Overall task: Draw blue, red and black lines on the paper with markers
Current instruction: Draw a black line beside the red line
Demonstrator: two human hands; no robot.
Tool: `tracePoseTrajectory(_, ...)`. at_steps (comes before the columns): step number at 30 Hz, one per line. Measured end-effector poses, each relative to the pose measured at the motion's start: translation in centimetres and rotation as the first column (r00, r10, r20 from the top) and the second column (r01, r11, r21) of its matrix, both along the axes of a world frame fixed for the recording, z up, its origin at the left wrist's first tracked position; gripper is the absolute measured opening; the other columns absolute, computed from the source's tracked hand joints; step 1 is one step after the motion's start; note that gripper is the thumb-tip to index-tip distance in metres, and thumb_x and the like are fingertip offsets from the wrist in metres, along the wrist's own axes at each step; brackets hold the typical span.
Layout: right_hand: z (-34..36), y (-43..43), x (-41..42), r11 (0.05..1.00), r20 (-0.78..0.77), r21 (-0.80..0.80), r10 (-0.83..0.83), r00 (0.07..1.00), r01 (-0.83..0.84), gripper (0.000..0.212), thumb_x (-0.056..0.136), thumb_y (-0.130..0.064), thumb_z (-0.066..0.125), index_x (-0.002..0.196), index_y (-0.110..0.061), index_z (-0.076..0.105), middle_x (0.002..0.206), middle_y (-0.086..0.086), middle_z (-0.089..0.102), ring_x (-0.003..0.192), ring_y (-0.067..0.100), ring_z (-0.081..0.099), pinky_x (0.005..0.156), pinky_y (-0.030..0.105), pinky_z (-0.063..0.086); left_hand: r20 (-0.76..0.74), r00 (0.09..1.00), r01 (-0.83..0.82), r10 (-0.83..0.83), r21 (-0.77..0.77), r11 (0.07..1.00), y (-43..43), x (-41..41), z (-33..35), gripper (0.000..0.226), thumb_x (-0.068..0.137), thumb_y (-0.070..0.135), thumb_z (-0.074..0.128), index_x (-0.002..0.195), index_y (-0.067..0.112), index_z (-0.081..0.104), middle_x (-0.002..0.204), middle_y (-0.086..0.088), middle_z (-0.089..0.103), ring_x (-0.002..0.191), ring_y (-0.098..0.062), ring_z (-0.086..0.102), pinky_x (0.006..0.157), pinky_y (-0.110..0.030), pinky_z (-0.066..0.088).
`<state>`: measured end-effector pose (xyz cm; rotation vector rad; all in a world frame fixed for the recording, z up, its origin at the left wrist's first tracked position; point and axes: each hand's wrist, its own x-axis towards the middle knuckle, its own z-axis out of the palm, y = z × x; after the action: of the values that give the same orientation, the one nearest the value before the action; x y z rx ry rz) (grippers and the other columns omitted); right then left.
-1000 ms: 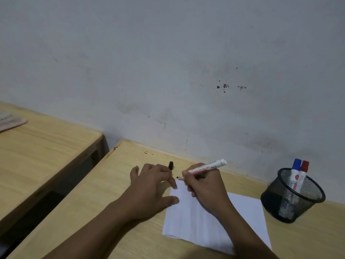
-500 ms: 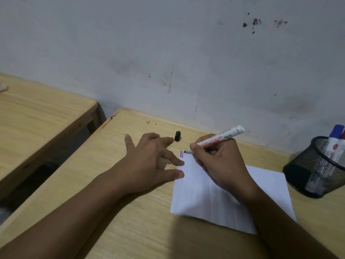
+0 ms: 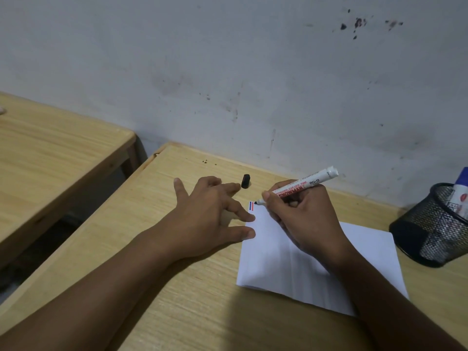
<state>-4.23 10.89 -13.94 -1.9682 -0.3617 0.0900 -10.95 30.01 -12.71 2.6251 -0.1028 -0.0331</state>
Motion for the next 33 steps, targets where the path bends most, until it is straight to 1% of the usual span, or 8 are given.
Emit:
tracePoseTrajectory(5,0.0,-0.02,0.1,1.0,0.006,-0.012,0.002,1.0,-0.001,0.015,0.091,-0.03,0.072,0.08,-0.021,0.075,0.071,0.001,0.072,0.072,0.023,0.071,0.068,0.042,0.062,-0.004,1.0,0.004,-0.004,0.011,1.0,-0.01,0.1,0.03,0.035,0.074,0.067,0.065,0.105,0.052,0.069,0.156,0.017,0.034,0.147,-0.011,0.01,0.111,-0.073,-0.005)
tracePoseTrajectory(9,0.12,-0.16,0.16,0.999,-0.018,-0.015,0.028,0.999,-0.029,0.016,0.091,-0.028,0.072,0.078,-0.02,0.074,0.067,0.001,0.068,0.066,0.018,0.066,0.068,0.043,0.062,-0.005,1.0,0.01,-0.01,0.013,1.0,0.0,0.08,0.04,0.036,0.074,0.067,0.064,0.106,0.052,0.068,0.157,0.017,0.034,0.148,-0.012,0.01,0.111,-0.073,-0.005)
tracePoseTrajectory(14,0.29,-0.37,0.24,0.997,-0.03,-0.012,0.076,0.997,-0.077,0.013,0.091,-0.023,0.071,0.078,-0.02,0.074,0.067,0.004,0.067,0.068,0.029,0.067,0.069,0.05,0.062,-0.013,1.0,0.008,-0.007,0.014,1.0,0.01,0.09,0.08,0.036,0.075,0.066,0.065,0.107,0.05,0.069,0.157,0.017,0.033,0.147,-0.011,0.009,0.111,-0.072,-0.005)
tracePoseTrajectory(18,0.34,-0.55,0.36,0.994,-0.052,0.016,0.113,0.992,-0.113,0.013,0.091,-0.02,0.071,0.078,-0.019,0.075,0.067,0.006,0.067,0.065,0.023,0.064,0.069,0.052,0.061,-0.009,1.0,0.01,-0.01,0.017,1.0,0.04,0.15,-0.05,0.036,0.075,0.066,0.065,0.107,0.05,0.068,0.157,0.017,0.033,0.147,-0.011,0.009,0.111,-0.072,-0.006)
tracePoseTrajectory(22,0.06,-0.49,0.39,0.994,-0.055,0.037,0.101,0.993,-0.1,0.011,0.09,-0.02,0.073,0.079,-0.019,0.075,0.066,0.002,0.068,0.064,0.019,0.065,0.07,0.046,0.062,0.001,1.0,0.011,-0.011,0.006,1.0,0.12,0.12,-0.17,0.035,0.075,0.065,0.065,0.106,0.05,0.069,0.157,0.017,0.033,0.147,-0.01,0.009,0.111,-0.072,-0.006)
tracePoseTrajectory(27,-0.34,-0.7,0.79,0.988,-0.038,0.15,0.022,0.999,-0.016,0.009,0.089,-0.018,0.074,0.081,-0.014,0.074,0.076,0.019,0.07,0.069,0.04,0.066,0.072,0.057,0.06,0.03,1.0,-0.004,0.004,0.005,1.0,0.05,0.11,-0.37,0.036,0.073,0.065,0.067,0.105,0.05,0.069,0.156,0.017,0.035,0.148,-0.012,0.011,0.112,-0.072,-0.005)
tracePoseTrajectory(31,-0.33,-0.58,0.89,0.98,-0.067,0.198,0.032,0.997,-0.019,0.01,0.089,-0.013,0.073,0.079,-0.012,0.073,0.07,0.017,0.069,0.062,0.025,0.06,0.06,0.042,0.053,0.052,0.998,-0.031,0.032,-0.024,0.999,0.06,0.11,-0.48,0.034,0.07,0.065,0.07,0.1,0.049,0.068,0.153,0.017,0.039,0.147,-0.012,0.014,0.112,-0.071,-0.005)
tracePoseTrajectory(33,0.08,-0.61,0.78,0.968,-0.087,0.25,0.041,0.995,-0.018,0.009,0.089,-0.009,0.072,0.081,-0.005,0.071,0.067,0.019,0.065,0.058,0.027,0.056,0.053,0.034,0.047,0.053,0.998,-0.028,0.031,-0.049,0.998,0.06,-0.03,-0.42,0.032,0.069,0.064,0.071,0.098,0.049,0.069,0.152,0.017,0.041,0.146,-0.012,0.015,0.112,-0.07,-0.005)
